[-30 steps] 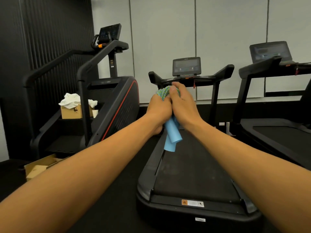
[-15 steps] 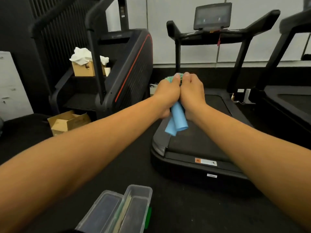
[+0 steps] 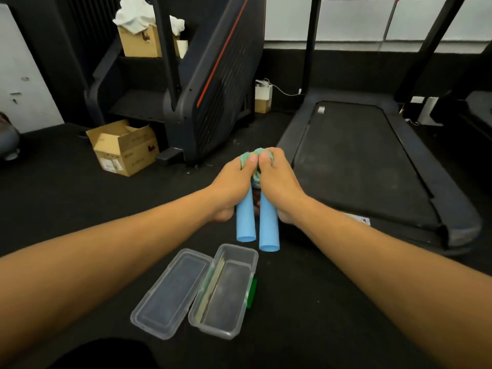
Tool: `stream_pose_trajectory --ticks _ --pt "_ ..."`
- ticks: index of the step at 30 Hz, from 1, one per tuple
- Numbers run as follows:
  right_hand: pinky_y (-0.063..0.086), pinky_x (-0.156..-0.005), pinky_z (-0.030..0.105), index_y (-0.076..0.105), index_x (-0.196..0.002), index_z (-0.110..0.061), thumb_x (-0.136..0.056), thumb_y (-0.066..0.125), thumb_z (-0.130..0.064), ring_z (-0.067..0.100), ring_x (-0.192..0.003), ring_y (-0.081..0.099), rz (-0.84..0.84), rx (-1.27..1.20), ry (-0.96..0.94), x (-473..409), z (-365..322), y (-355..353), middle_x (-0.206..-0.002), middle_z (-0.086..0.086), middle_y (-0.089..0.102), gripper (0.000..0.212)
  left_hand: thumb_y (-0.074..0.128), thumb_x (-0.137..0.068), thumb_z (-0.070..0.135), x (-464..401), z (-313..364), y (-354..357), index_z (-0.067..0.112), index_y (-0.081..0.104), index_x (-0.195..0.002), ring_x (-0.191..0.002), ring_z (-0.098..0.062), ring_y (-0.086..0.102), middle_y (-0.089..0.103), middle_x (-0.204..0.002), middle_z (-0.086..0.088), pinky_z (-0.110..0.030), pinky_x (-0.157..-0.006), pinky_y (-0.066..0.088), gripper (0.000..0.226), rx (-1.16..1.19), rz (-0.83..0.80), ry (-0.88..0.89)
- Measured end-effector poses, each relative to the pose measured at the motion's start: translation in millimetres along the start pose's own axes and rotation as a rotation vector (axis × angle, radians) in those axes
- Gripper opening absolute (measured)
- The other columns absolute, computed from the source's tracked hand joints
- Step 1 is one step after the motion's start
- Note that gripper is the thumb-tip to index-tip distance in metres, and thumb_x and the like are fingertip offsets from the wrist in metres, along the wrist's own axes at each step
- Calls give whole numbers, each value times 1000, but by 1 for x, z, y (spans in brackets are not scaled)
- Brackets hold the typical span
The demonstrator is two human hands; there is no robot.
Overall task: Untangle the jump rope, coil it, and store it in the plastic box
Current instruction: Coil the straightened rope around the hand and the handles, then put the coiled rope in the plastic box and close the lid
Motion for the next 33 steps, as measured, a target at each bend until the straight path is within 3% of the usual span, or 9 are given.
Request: stream_pose_trajectory --ticks 5,7,9,13,14,18,24,28,33 --pt "57 -85 55 52 -103 -31 -94 36 -44 28 -97 64 30 -27 135 -4 75 42 -101 3 62 23 42 -105 40 -11 -74 -19 14 60 -116 -70 -26 67 66 -93 -18 -48 -61 60 34 -27 -18 -90" --pt "54 -90 53 54 -104 -31 -93 36 -44 25 -99 64 43 -8 175 -6 111 61 -102 2 65 25 45 -103 41 -19 -109 -32 8 51 -119 -72 -24 68 62 -101 -20 -44 -57 59 37 -38 51 -128" --pt "51 -94 48 56 -106 -31 -95 37 -42 22 -102 64 43 5 216 -6 149 79 -104 -1 66 24 45 -103 41 -26 -148 -43 13 43 -115 -84 -26 68 60 -109 -19 -49 -64 61 31 -85 101 -166" --pt "49 -78 17 54 -118 -19 -105 37 -28 8 -90 60 34 -9 330 -2 219 102 -102 -3 61 23 42 -104 39 -36 -230 -54 21 48 -109 -90 -31 67 60 -111 -16 -45 -58 60 20 -58 97 -313" --pt "50 -78 18 53 -117 -20 -105 36 -28 6 -89 59 23 2 373 0 239 109 -101 -3 60 22 42 -104 38 -39 -249 -56 22 50 -109 -93 -30 67 61 -110 -14 -47 -62 61 19 -71 100 -334" --pt "53 -94 47 55 -112 -25 -104 32 -35 19 -99 64 1 26 524 6 304 136 -107 2 63 26 40 -106 34 -45 -314 -61 25 53 -115 -96 -18 68 66 -109 -7 -41 -82 60 19 -66 103 -398" --pt "49 -92 36 49 -110 -19 -107 30 -27 17 -95 59 15 55 609 3 348 151 -102 2 59 20 40 -106 32 -63 -370 -67 24 53 -115 -99 -18 68 67 -110 -6 -40 -89 58 18 -120 89 -429" --pt "45 -88 32 48 -110 -20 -107 31 -27 19 -95 58 18 103 607 -4 362 160 -101 0 57 19 39 -107 28 -77 -382 -70 17 52 -117 -89 -8 63 64 -101 -1 -19 -70 49 20 -233 109 -395" --pt "49 -92 43 50 -112 -15 -105 33 -26 26 -99 61 9 148 645 -3 385 172 -106 8 62 21 38 -107 30 -83 -402 -73 13 51 -120 -97 -22 63 64 -104 -6 -36 -85 51 25 -364 38 -436"
Point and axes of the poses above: each hand's wrist, its own x-axis away from the middle knuckle, its own y-axis out of the palm, z = x × y, the point moved 7 cm from there along -x, towards the middle knuckle
